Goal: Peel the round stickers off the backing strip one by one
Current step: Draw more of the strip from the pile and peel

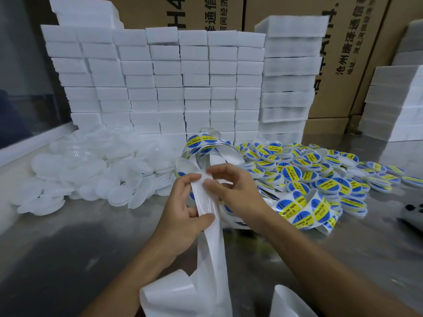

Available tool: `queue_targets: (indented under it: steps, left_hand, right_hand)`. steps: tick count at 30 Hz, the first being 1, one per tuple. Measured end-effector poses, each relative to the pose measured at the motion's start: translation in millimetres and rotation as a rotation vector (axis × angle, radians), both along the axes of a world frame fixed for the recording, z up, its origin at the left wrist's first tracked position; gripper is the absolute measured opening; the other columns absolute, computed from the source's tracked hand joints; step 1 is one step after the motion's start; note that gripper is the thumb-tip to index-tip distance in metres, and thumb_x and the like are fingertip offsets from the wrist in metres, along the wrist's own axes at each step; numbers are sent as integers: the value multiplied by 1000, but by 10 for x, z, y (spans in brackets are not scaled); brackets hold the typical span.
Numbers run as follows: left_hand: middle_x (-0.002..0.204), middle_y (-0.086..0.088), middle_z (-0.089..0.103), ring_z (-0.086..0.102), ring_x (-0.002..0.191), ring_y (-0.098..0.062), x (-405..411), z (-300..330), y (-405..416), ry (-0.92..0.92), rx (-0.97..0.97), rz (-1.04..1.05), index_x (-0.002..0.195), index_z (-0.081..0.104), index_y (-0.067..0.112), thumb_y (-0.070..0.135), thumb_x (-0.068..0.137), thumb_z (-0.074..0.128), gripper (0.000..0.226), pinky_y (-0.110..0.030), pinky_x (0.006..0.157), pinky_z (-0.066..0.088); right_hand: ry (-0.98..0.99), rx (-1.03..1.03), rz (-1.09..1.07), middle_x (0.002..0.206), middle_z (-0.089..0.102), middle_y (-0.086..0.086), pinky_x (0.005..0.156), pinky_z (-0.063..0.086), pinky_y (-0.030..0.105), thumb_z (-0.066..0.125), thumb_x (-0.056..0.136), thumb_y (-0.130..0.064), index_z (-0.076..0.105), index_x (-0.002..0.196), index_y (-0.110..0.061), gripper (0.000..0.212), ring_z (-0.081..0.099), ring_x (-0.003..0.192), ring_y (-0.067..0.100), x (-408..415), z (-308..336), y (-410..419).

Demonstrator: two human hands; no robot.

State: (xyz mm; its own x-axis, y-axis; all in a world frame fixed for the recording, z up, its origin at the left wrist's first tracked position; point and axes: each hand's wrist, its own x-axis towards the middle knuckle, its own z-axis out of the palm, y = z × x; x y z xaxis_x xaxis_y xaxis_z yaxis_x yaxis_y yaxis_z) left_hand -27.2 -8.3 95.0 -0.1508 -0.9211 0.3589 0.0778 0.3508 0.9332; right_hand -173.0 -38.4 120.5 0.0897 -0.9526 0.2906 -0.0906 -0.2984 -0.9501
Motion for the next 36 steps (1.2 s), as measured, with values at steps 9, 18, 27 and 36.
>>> queue_targets:
  steps: [9,18,27,36]
  left_hand:
    - [122,-5,64,68,95,-22,46,2,14,-59,-11,-131,136,30,38,-8,63,57,91,-29,73,55]
    - [95,-6,72,66,77,-18,22,60,43,-49,13,-44,109,65,27,19,72,82,41,-30,65,54]
    - [98,14,66,65,94,-4,112,-23,-69,-194,-216,164,97,60,22,-14,77,67,42,-10,80,47]
    - [118,17,60,64,101,0,82,9,-43,-116,-268,71,126,49,22,-8,72,71,65,-15,79,52]
  right_hand:
    - [-222,174,204,124,64,7,75,59,34,64,85,10,69,116,-23,46,69,94,23,-113,52,81]
    - [-131,161,75,86,73,8,68,59,26,71,90,-24,63,114,-20,26,71,76,16,-148,38,82]
    - [-55,110,235,89,72,2,60,53,28,71,86,0,70,108,-20,30,62,63,19,-84,0,149]
    - [-108,-2,133,89,72,3,62,56,28,71,84,6,67,116,-20,42,63,58,18,-21,61,216]
